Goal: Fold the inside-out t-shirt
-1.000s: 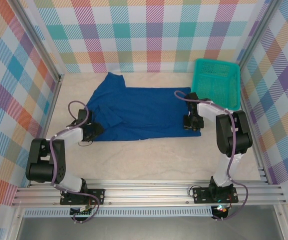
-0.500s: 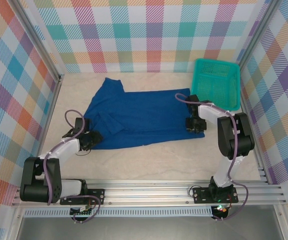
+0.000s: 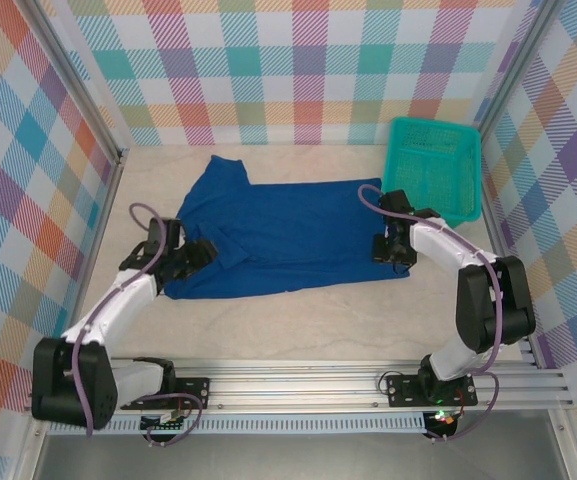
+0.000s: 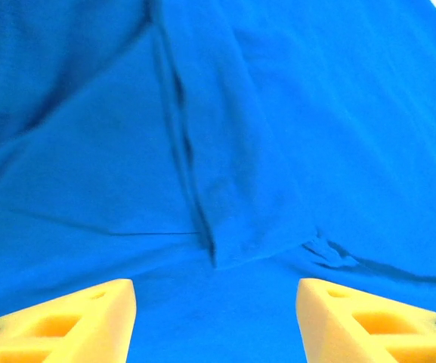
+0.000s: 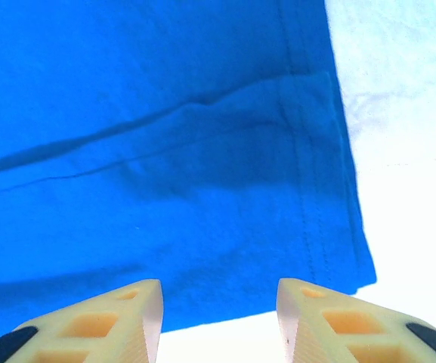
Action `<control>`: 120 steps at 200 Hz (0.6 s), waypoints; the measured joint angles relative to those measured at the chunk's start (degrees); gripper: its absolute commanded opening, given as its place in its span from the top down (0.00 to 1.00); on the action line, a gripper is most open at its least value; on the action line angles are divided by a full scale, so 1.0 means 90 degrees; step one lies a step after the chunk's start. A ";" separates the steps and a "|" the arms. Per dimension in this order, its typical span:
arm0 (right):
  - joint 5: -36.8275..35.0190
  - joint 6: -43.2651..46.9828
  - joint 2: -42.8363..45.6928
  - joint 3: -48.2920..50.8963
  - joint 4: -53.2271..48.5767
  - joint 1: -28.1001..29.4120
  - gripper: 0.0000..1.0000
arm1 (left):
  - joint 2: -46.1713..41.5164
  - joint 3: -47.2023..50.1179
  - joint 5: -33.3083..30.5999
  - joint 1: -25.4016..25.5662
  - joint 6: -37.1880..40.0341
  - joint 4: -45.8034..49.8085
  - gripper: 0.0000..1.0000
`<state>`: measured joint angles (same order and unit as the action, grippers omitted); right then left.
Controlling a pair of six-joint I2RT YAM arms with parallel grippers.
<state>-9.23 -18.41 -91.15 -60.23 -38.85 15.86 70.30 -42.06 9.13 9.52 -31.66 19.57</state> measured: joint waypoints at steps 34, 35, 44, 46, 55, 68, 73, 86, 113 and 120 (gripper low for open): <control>0.0136 0.0002 0.0000 -0.0024 0.0051 0.0000 0.56 | 0.1090 -0.0457 0.0039 0.0408 0.0117 -0.0104 0.44; 0.0136 0.0002 0.0000 -0.0024 0.0051 0.0000 0.56 | 0.1110 -0.0466 0.0036 0.0410 0.0117 -0.0109 0.44; 0.0155 0.0005 0.0000 -0.0024 0.0051 0.0000 0.56 | 0.1338 -0.0571 0.0022 0.0430 0.0143 -0.0146 0.45; 0.0155 0.0005 0.0000 -0.0024 0.0051 0.0000 0.56 | 0.1387 -0.0590 0.0015 0.0432 0.0143 -0.0165 0.45; 0.0158 0.0005 0.0000 -0.0024 0.0053 0.0000 0.56 | 0.1564 -0.0646 -0.0034 0.0435 0.0165 -0.0206 0.47; 0.0155 0.0007 0.0002 -0.0024 0.0053 0.0000 0.56 | 0.1787 -0.0702 -0.0090 0.0435 0.0189 -0.0228 0.51; 0.0155 0.0007 0.0002 -0.0024 0.0056 0.0000 0.56 | 0.1870 -0.0726 -0.0092 0.0435 0.0211 -0.0221 0.52; 0.0155 0.0007 0.0005 -0.0024 0.0061 0.0000 0.56 | 0.2074 -0.0775 -0.0109 0.0435 0.0257 -0.0240 0.56; 0.0155 0.0007 0.0005 -0.0024 0.0078 0.0000 0.56 | 0.2346 -0.0833 -0.0114 0.0435 0.0284 -0.0265 0.68; 0.0155 0.0007 0.0005 -0.0024 0.0078 0.0000 0.56 | 0.2365 -0.0835 -0.0114 0.0435 0.0291 -0.0265 0.71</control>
<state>-7.84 -18.35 -91.11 -60.45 -38.15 15.86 91.59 -49.58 8.10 13.43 -29.04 17.19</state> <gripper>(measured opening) 0.440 0.343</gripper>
